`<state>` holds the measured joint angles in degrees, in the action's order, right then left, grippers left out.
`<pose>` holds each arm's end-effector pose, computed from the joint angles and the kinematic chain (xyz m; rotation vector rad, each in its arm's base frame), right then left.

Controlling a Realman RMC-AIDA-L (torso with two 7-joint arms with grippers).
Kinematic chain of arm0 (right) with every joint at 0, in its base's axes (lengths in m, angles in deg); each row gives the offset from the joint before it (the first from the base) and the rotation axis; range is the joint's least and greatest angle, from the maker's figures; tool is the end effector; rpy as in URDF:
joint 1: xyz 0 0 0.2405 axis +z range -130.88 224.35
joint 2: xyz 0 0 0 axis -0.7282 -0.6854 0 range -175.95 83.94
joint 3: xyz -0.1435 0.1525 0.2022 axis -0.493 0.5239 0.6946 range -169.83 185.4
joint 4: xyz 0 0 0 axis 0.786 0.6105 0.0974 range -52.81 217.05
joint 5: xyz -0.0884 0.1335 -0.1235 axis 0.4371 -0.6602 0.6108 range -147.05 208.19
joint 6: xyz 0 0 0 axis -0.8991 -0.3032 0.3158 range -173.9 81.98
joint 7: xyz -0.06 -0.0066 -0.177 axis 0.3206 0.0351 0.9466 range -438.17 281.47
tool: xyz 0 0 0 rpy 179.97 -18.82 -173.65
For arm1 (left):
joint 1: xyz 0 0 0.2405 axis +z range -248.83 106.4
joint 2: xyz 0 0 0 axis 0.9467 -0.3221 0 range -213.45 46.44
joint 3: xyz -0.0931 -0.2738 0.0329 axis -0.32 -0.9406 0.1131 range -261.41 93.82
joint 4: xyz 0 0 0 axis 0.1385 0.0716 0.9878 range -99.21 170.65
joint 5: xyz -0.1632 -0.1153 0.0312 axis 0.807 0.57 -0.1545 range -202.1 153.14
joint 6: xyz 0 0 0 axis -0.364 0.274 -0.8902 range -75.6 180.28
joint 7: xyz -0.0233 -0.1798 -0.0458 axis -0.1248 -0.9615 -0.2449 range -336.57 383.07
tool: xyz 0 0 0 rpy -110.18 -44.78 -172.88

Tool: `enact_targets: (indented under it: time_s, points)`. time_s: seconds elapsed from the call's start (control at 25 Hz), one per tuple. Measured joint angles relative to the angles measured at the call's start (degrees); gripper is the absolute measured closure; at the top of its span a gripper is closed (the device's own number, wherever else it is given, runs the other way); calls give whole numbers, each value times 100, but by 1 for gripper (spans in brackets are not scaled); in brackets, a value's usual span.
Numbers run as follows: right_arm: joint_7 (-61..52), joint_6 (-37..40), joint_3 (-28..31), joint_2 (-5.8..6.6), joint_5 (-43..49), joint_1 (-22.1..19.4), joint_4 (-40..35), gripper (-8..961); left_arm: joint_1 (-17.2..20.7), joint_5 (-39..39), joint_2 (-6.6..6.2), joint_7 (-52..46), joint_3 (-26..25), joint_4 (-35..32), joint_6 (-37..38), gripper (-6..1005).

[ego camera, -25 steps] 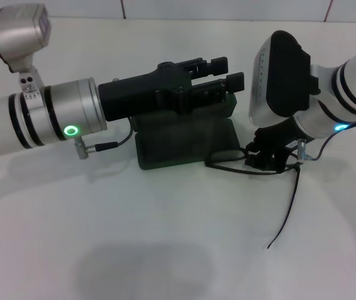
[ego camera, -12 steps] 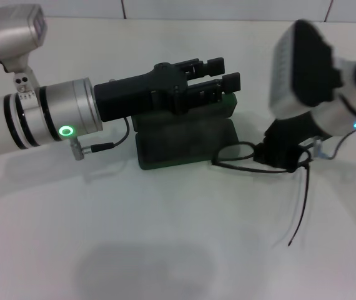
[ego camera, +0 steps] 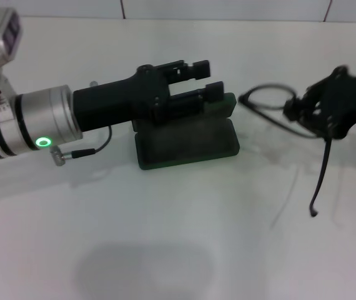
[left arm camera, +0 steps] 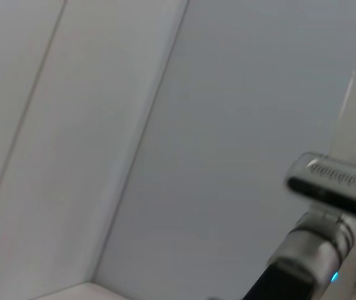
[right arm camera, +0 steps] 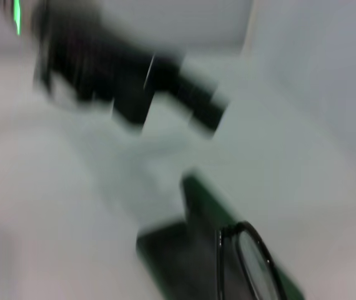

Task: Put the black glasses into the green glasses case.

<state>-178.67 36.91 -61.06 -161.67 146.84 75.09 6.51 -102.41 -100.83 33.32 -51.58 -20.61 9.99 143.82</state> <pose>0.1902 0.3807 -0.0198 -2.8153 0.1064 0.1771 -0.2021 0.3491 -0.0567 -2.6565 -0.6033 -1.2686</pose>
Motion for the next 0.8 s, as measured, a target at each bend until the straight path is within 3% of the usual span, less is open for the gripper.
enact_targets:
  time_s: [0.12, 0.28, 0.52, 0.64, 0.8]
  points:
    - [450, 351, 549, -1, -632, -148, 184, 845, 79, -91, -50, -13, -8, -56, -54, 375]
    - [1005, 625, 1071, 4, -1626, -375, 473, 846, 31, -757, -40, 35, 3, -92, -82, 375]
    - [1549, 817, 1377, 18, -2881, -510, 1072, 846, -128, -1538, 294, 422, 86, -107, -103, 375]
    - [1719, 813, 1378, 6, -3132, -456, 1439, 846, -357, -1247, 356, 727, 524, 142, 16, 375]
    - [1941, 767, 1385, -11, -3246, -323, 1984, 845, -594, -340, 338, 937, 1585, 289, 269, 375]
